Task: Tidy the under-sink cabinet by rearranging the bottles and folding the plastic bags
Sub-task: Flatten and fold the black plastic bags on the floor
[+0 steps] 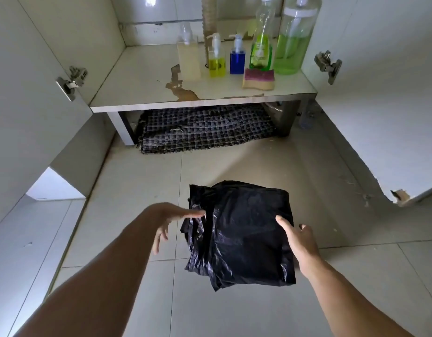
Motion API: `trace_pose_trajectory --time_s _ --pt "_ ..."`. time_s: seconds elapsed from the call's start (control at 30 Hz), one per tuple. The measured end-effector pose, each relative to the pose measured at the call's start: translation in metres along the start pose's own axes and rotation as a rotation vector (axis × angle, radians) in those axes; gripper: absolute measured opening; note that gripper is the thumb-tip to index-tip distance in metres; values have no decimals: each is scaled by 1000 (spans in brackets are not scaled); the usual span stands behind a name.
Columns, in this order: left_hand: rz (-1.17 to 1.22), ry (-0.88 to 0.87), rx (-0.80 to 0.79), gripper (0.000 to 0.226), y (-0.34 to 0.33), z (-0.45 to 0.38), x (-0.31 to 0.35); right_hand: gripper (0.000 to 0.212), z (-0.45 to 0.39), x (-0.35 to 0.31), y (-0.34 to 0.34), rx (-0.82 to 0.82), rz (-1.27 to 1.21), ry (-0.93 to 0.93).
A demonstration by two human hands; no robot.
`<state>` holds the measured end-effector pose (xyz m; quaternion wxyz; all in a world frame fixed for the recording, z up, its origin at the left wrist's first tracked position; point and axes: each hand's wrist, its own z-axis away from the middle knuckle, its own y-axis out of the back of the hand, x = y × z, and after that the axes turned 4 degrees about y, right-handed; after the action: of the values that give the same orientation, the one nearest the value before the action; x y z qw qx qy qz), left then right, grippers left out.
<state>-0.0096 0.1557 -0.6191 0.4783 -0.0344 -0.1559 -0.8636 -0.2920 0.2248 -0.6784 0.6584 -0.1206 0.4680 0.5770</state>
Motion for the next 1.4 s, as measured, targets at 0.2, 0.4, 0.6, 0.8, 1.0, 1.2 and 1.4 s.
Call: trace_pose_trajectory --time_s 0.2,0.4,0.6,0.8,1.0,1.2,1.4 --pt "28 -194 134 100 -24 -14 21 80 -6 5 -27 42 79 -127" --pt "274 -248 226 77 -48 -59 5 72 -25 10 -39 23 101 -186" --pt "501 -229 78 41 -33 -78 13 26 -41 2 -52 1 125 -123" --pt "538 -198 -4 14 11 -42 18 11 -17 -62 -59 -130 1 -70" --pt "593 -310 -34 30 99 31 39 11 32 -179 -77 -189 -119 99" --pt "612 -531 113 25 200 109 63 15 75 -284 -117 -140 -242 271" --pt "629 -797 538 97 274 123 78 11 77 -365 -166 -244 -414 300"
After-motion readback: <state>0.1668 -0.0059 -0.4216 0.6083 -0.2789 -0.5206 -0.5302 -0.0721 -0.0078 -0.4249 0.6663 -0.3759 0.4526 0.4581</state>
